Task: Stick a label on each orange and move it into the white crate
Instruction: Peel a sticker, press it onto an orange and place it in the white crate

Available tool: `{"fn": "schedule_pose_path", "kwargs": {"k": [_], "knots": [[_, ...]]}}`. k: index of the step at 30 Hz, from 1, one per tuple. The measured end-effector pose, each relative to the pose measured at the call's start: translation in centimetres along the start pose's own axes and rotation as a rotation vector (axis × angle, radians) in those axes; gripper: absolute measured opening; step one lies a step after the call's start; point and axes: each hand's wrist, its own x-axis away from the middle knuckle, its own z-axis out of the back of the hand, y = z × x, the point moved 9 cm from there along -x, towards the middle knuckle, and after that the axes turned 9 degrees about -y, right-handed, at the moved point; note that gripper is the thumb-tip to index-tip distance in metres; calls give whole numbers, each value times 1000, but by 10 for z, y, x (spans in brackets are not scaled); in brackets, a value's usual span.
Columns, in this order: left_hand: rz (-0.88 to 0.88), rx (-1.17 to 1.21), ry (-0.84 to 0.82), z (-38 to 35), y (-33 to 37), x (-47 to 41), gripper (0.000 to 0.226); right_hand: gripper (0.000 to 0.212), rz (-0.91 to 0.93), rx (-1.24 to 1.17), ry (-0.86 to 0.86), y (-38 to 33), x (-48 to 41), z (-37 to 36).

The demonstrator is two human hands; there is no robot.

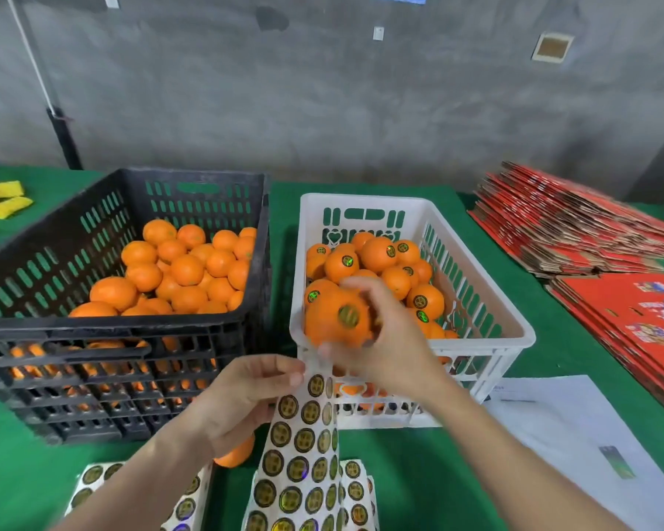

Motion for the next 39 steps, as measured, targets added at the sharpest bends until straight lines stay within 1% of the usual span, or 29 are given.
{"fn": "schedule_pose_path", "kwargs": {"k": [2,3,5,7,8,10,13,15,17,18,19,20,21,22,23,24,25,26,27,29,30,32,33,36,39], "knots": [[-8,-24,61,4,9,-1,31,60,-83,34,138,28,-23,42],[-10,1,72,3,13,-2,27,61,-137,85,197,46,-35,63],[-5,65,46,-1,19,-4,34,61,-269,202,282,87,-57,99],[27,94,11,-5,19,-5,46,62,-413,345,326,126,-72,123],[43,101,2,-5,18,-4,46,62,-473,405,336,142,-76,130],[60,95,7,-2,17,-3,38,62,-535,470,314,165,-83,136],[60,75,41,4,18,-1,25,56,-605,524,207,187,-92,131],[59,82,61,6,18,0,24,51,-678,573,104,195,-95,126],[61,81,79,6,19,0,25,58,-721,652,34,185,-91,118],[62,82,85,5,19,0,26,59,-669,693,74,168,-88,115],[59,80,95,5,20,0,25,55,-532,692,162,140,-84,109],[57,80,109,5,20,-1,24,45,-317,623,248,105,-77,98],[56,82,125,5,21,-1,25,31,-90,488,266,69,-66,81],[54,86,137,4,21,-1,27,19,87,326,197,38,-52,59],[50,83,149,4,21,-1,28,11,202,194,77,12,-36,35],[42,70,158,3,22,-1,26,7,257,116,-36,-4,-22,12],[33,59,165,2,22,0,23,6,275,86,-111,-13,-10,-5],[27,58,172,1,23,1,22,6,272,92,-135,-16,-2,-17],[20,67,177,1,23,2,24,8,262,119,-114,-15,3,-22],[12,91,185,1,23,4,33,12,250,215,-4,-13,9,-24],[10,96,185,0,23,5,31,12,249,262,50,-13,11,-24],[4,79,190,1,26,8,8,14,247,324,121,-15,13,-27],[0,73,193,2,26,9,5,15,251,346,143,-16,14,-28],[-37,66,227,6,29,11,21,14,250,359,182,-21,15,-32],[-93,60,254,8,33,13,29,10,195,257,174,-19,12,-33]]}}
